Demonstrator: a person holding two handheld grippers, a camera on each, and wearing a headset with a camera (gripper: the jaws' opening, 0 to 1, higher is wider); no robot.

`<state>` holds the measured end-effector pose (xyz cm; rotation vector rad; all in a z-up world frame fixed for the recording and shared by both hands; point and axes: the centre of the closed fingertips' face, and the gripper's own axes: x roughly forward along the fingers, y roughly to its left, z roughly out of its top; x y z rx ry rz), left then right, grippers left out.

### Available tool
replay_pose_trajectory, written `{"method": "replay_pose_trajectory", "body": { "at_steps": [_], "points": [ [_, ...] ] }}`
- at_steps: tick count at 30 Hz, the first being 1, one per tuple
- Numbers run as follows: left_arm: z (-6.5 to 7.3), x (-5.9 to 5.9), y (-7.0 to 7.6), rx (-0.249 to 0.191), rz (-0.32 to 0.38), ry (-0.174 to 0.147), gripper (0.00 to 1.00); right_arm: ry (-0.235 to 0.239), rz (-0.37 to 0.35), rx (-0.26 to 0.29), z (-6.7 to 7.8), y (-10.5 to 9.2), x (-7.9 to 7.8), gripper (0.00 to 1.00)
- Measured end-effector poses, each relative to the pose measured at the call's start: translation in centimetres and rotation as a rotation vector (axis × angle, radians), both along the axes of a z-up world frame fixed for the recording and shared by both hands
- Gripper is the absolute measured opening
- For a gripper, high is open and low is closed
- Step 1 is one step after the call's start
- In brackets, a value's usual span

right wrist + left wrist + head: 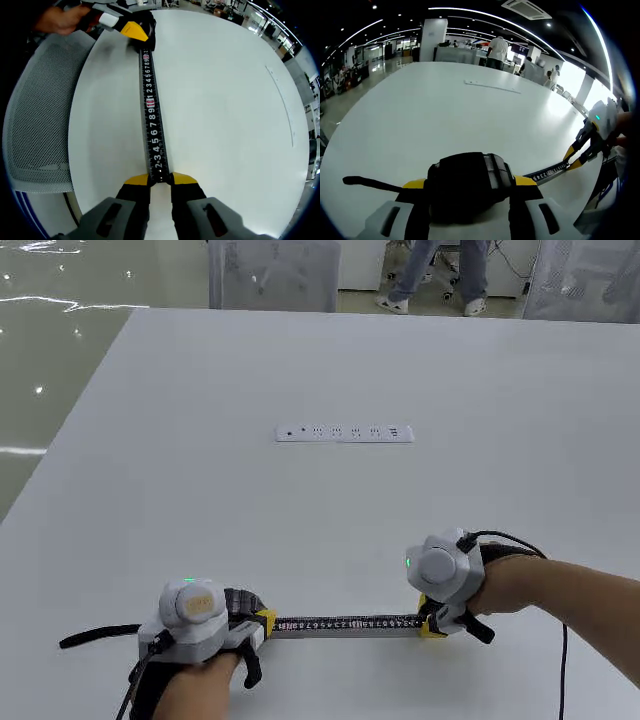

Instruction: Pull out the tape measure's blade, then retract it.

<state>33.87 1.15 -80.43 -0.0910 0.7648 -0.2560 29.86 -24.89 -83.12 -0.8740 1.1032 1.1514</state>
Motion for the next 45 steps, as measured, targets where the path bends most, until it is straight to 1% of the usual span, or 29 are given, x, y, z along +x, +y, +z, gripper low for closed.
{"method": "replay_pose_trajectory", "body": {
  "at_steps": [3, 7, 10, 11, 14, 16, 19, 22, 26, 29, 30, 32, 34, 38, 41, 45],
  "points": [
    [0.0, 0.1, 0.0, -0.005, -0.004, -0.003, 0.60, 0.006, -0.013, 0.024, 0.2, 0.1, -0.2, 0.14],
    [0.0, 0.1, 0.0, -0.008, -0.003, -0.003, 0.60, 0.007, -0.016, 0.027, 0.2, 0.1, -0.2, 0.14],
    [0.0, 0.1, 0.0, -0.011, -0.005, -0.005, 0.60, 0.016, -0.029, 0.038, 0.3, 0.2, -0.2, 0.14],
    [0.1, 0.0, 0.0, -0.036, -0.019, -0.011, 0.59, 0.024, -0.050, 0.074, 0.5, 0.3, 0.0, 0.14],
    [0.1, 0.0, 0.0, -0.045, -0.026, -0.008, 0.59, 0.028, -0.047, 0.077, 0.4, 0.5, -0.3, 0.14],
    [0.1, 0.0, 0.0, -0.050, -0.027, -0.008, 0.60, 0.018, -0.040, 0.075, 0.3, 0.5, -0.3, 0.14],
    [0.1, 0.0, 0.0, -0.057, -0.027, -0.007, 0.60, 0.016, -0.043, 0.081, 0.3, 0.7, -0.3, 0.14],
    [0.0, 0.0, 0.0, -0.057, -0.033, -0.007, 0.60, 0.021, -0.046, 0.093, 0.3, 0.8, -0.4, 0.14],
    [0.0, 0.0, 0.0, -0.058, -0.033, -0.007, 0.59, 0.021, -0.046, 0.095, 0.3, 0.8, -0.5, 0.14],
    [0.1, 0.0, 0.1, -0.078, -0.043, -0.007, 0.59, 0.022, -0.041, 0.120, 0.4, 1.2, -0.5, 0.14],
    [0.1, -0.1, 0.1, -0.086, -0.048, -0.006, 0.59, 0.029, -0.040, 0.136, 0.4, 1.4, -0.5, 0.14],
    [0.1, -0.1, 0.1, -0.086, -0.055, -0.005, 0.59, 0.040, -0.050, 0.162, 0.5, 1.9, -0.6, 0.14],
    [0.1, -0.1, 0.1, -0.088, -0.054, -0.006, 0.59, 0.030, -0.043, 0.164, 0.4, 2.1, -0.4, 0.14],
    [0.1, -0.1, 0.0, -0.087, -0.055, -0.006, 0.59, 0.032, -0.044, 0.166, 0.4, 2.4, -0.4, 0.14],
    [0.1, -0.1, 0.1, -0.089, -0.055, -0.005, 0.59, 0.034, -0.055, 0.184, 0.5, 2.8, -0.3, 0.14],
    [0.2, -0.1, 0.1, -0.095, -0.054, -0.007, 0.59, 0.028, -0.047, 0.193, 0.6, 3.4, -0.1, 0.14]
  ]
}}
